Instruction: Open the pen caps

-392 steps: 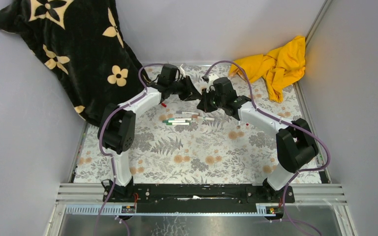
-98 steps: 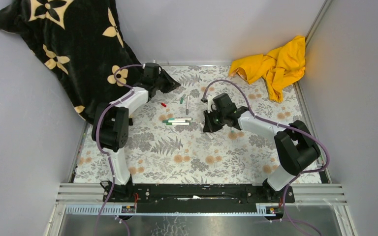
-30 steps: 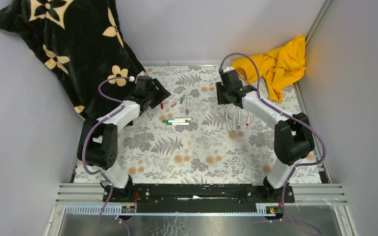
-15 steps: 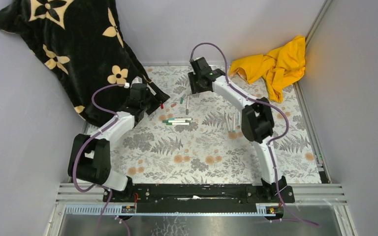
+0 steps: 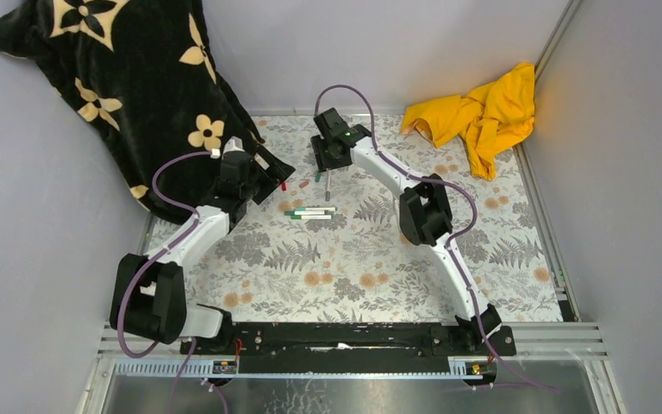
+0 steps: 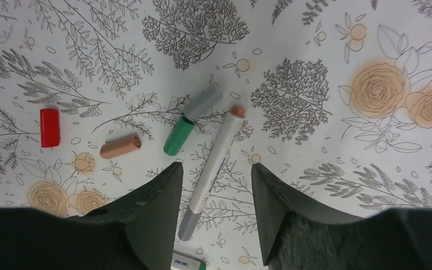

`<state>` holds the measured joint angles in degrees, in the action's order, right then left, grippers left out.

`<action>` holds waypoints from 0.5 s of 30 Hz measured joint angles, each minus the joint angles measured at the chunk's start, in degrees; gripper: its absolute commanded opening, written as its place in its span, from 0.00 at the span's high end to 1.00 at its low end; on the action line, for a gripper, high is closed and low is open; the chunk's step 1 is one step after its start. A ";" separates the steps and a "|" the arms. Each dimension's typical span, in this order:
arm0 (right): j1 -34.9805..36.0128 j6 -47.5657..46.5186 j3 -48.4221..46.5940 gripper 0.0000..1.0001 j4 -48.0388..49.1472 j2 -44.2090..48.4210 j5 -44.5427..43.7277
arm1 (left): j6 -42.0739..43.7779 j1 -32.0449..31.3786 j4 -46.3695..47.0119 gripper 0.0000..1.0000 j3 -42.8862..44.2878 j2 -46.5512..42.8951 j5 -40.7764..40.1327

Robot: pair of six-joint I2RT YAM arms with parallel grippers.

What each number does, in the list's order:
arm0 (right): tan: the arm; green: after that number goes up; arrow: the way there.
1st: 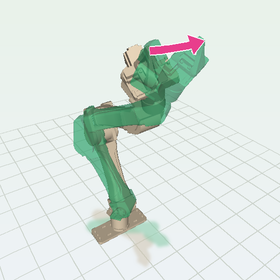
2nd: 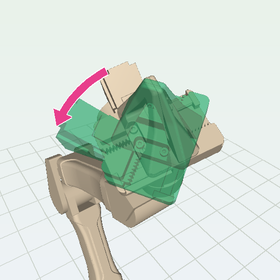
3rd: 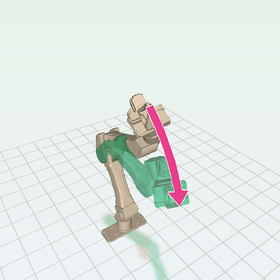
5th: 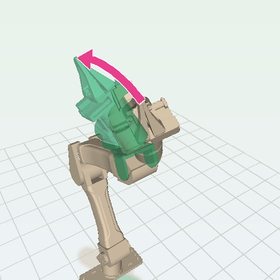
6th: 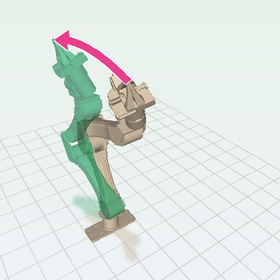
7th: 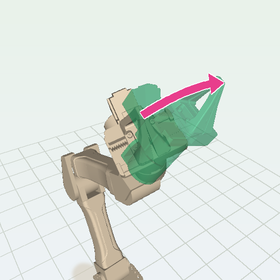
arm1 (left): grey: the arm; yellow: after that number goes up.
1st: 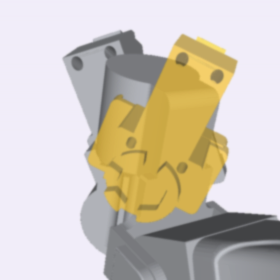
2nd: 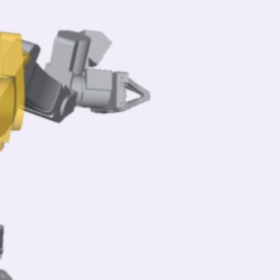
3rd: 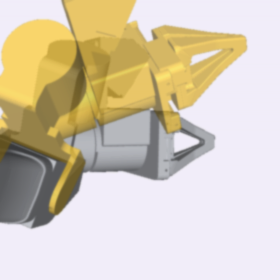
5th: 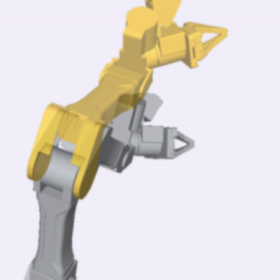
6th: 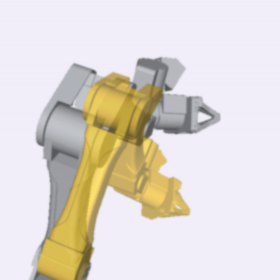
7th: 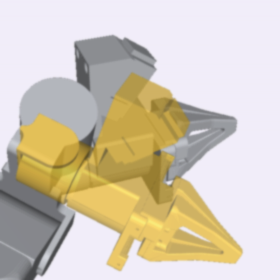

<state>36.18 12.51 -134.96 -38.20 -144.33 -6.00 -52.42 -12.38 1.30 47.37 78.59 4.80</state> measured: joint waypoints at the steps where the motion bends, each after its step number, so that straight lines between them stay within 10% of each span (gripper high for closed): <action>1: 0.28 0.11 -0.26 0.45 -0.07 -0.37 -0.15 | -0.07 0.00 0.04 0.09 -0.04 -0.39 0.04; 15: 1.16 0.63 -2.54 0.50 -3.30 -4.83 -2.93 | -2.23 0.00 2.34 0.09 -3.13 -5.92 0.37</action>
<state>37.34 13.15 -137.49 -41.50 -149.16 -8.93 -54.65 -12.38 3.64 44.25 72.66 5.17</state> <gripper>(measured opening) 0.534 0.904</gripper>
